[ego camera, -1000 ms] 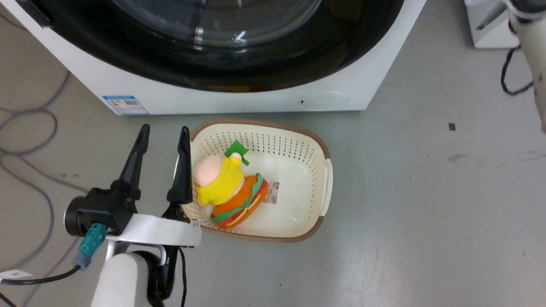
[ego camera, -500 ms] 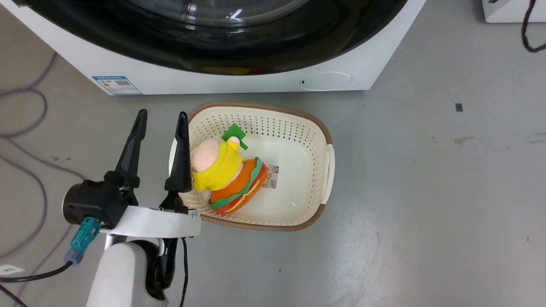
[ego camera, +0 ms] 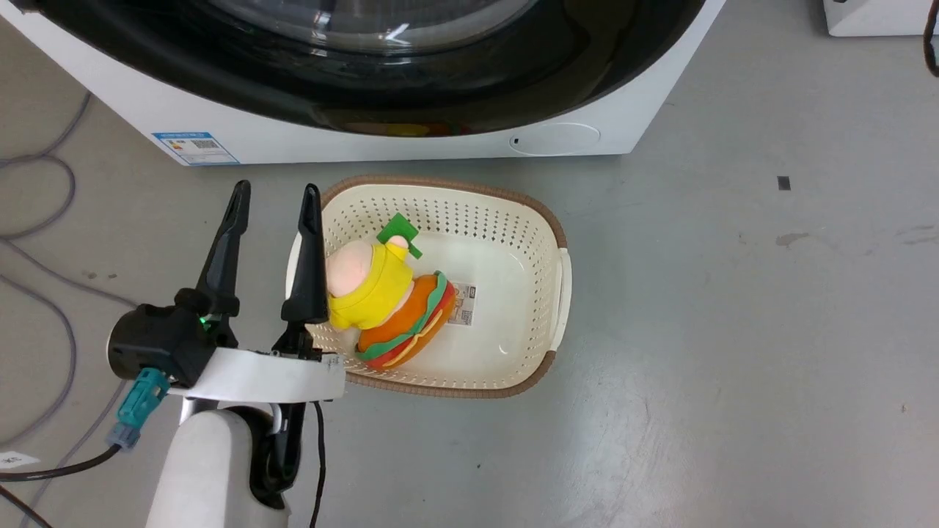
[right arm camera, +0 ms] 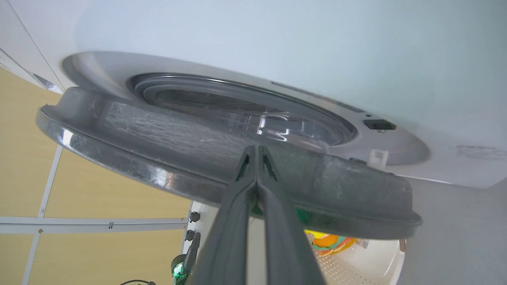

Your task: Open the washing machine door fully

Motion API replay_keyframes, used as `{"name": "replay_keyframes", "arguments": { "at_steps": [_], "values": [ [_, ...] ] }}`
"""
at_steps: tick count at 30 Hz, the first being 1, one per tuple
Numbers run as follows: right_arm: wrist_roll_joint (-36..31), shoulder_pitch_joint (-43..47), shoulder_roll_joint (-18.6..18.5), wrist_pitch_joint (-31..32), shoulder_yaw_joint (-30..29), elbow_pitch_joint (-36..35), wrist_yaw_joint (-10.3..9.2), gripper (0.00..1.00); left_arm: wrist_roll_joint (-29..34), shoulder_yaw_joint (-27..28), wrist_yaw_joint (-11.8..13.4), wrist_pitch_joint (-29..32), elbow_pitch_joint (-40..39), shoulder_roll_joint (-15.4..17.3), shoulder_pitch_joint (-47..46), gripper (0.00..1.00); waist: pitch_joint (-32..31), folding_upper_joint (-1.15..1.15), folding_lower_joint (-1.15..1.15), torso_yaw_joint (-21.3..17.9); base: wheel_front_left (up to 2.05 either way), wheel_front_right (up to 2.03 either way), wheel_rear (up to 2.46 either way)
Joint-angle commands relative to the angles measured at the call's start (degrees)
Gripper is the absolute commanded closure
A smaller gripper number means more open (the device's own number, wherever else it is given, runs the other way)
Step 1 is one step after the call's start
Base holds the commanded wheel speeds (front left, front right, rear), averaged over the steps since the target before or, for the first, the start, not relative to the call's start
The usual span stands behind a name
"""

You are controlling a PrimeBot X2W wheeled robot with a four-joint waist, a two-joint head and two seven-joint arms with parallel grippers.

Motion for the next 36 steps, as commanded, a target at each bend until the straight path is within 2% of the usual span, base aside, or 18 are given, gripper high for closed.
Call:
{"name": "replay_keyframes", "arguments": {
  "at_steps": [1,17,36],
  "values": [
    [0.55,1.71,0.02,0.96,0.05,-0.79,0.06,1.0,0.2,0.05,-0.34,-0.32,0.18,0.07,-0.5,0.0,-0.21,0.0,0.0,-0.03,0.0,0.0,0.0],
    [1.8,7.67,0.64,-0.93,-1.24,-7.22,0.06,1.0,0.41,-0.32,0.02,-0.32,0.22,0.07,0.3,0.0,-1.5,0.0,0.0,-0.18,0.0,0.0,0.0],
    [4.53,16.95,-0.43,4.48,-1.62,-12.58,0.06,1.0,-0.11,-1.17,0.86,-0.32,1.69,0.07,2.31,0.0,-6.01,0.0,0.0,0.87,0.0,0.0,0.0]
  ]
}}
